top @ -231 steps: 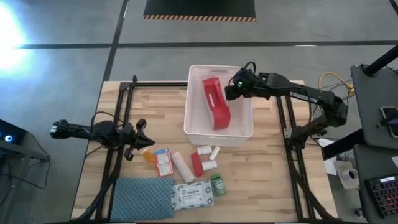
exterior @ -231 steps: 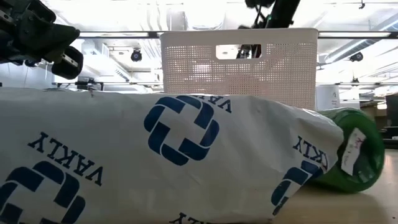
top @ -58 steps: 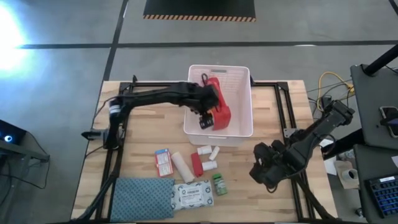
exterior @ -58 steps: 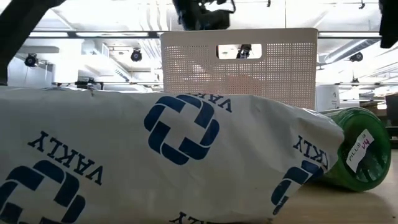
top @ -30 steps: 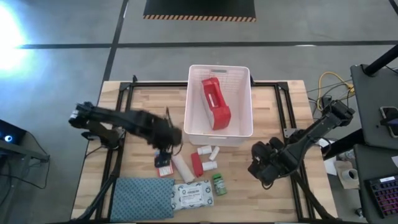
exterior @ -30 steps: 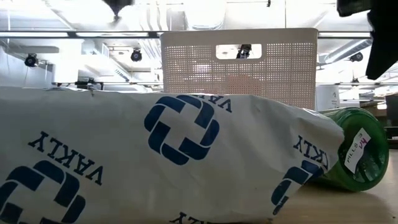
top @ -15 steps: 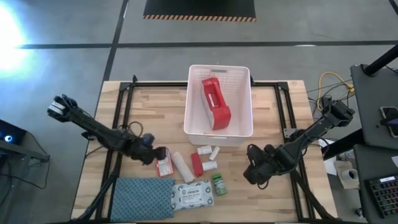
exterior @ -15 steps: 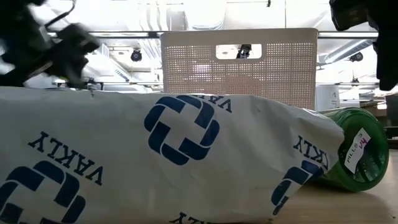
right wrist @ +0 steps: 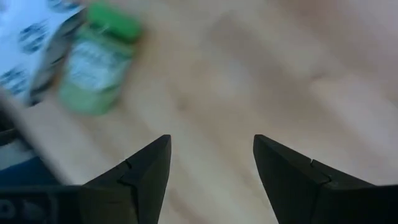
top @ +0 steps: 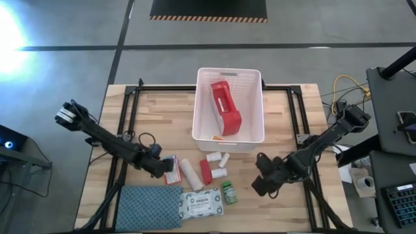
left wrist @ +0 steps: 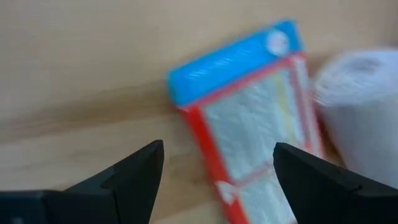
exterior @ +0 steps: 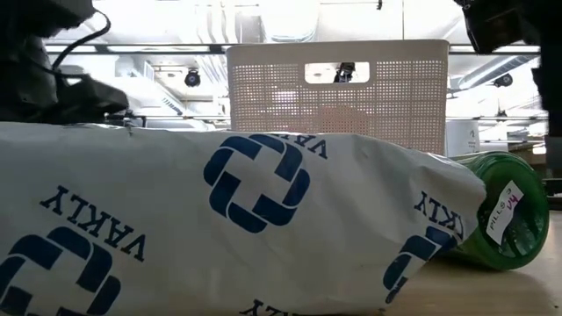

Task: Pick & place medical supplies in basket/bin
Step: Put the green pill bottle into the white bin

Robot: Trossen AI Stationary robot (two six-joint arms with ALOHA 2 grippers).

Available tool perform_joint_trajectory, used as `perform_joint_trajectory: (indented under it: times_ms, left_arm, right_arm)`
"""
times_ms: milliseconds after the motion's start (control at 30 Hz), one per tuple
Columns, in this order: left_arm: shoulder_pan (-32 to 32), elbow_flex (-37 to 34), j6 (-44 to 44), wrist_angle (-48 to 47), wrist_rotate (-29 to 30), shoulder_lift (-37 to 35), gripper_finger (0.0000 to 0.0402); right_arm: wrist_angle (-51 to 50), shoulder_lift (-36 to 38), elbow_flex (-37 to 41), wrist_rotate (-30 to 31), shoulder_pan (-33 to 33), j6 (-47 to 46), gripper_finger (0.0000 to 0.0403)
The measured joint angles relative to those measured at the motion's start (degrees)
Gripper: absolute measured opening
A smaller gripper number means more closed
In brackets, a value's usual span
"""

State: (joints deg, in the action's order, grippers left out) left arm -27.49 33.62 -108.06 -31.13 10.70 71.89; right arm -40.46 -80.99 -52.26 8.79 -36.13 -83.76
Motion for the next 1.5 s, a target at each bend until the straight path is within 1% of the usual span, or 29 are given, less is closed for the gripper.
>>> perform_joint_trajectory:
  times_ms: [100, 200, 300, 367, 500, 600, 700, 800, 933, 1033, 1200, 1300, 1400, 1500]
  left_arm:
    - [0.01, 3.51, 5.97, 0.12, 0.14, 0.9, 0.0281]
    - [0.0, 6.62, 15.35, -0.44, 1.53, 1.18, 0.0281]
    - [-0.26, 9.06, 28.18, -0.85, 1.78, 1.15, 0.0281]
    - [-0.67, 9.84, 32.82, -2.0, 1.46, 1.14, 0.0281]
    - [-2.32, 10.38, 37.16, -4.37, 1.34, 1.14, 0.0281]
    - [-4.03, 9.84, 37.64, -4.42, 1.31, 1.12, 0.0281]
    - [-5.52, 9.2, 37.71, -4.41, 1.31, 1.05, 0.0281]
    - [-6.53, 8.63, 39.13, -4.57, 1.27, 1.03, 0.0281]
    - [-6.99, 8.05, 41.14, -4.42, 1.27, 0.92, 0.0281]
    - [-7.02, 7.66, 42.12, -4.44, 1.4, 0.8, 0.0281]
    - [-7.02, 7.41, 43.06, -4.44, 1.42, 0.7, 0.0281]
    - [-7.02, 7.27, 43.09, -4.42, 1.57, 0.68, 0.0281]
    - [-7.02, 7.2, 43.88, -4.43, 1.75, 0.68, 0.0281]
    - [-6.99, 7.2, 44.35, -4.48, 1.75, 0.68, 0.0281]
  right_arm:
    - [10.55, -0.51, 3.45, -2.8, -0.01, -2.51, 0.0219]
    - [19.74, -1.03, 5.36, -2.46, 0.01, -5.31, 0.0219]
    - [23.99, -2.78, 5.0, -0.1, 0.02, -6.5, 0.0219]
    - [24.82, -5.21, 2.78, -0.04, 0.35, -5.09, 0.0219]
    - [21.95, -12.25, -3.47, -1.93, 0.73, -5.17, 0.0219]
    - [16.83, -18.0, -9.82, -2.27, 0.73, -8.38, 0.0219]
    - [9.06, -22.86, -16.7, -1.44, 0.69, -12.12, 0.0219]
    - [3.67, -26.59, -22.92, -1.32, 0.71, -13.49, 0.0219]
    - [1.56, -30.16, -29.0, -1.23, 0.71, -13.51, 0.0223]
    - [-0.61, -33.11, -31.82, -1.36, 0.83, -14.22, 0.0247]
    - [-7.1, -35.77, -35.93, -1.33, 1.13, -18.27, 0.0311]
    - [-9.01, -36.3, -36.45, -0.31, 1.44, -19.52, 0.0344]
    - [-8.33, -37.04, -36.28, 0.11, 2.19, -19.57, 0.0361]
    - [-6.7, -38.59, -36.23, -0.09, 2.66, -17.69, 0.0363]
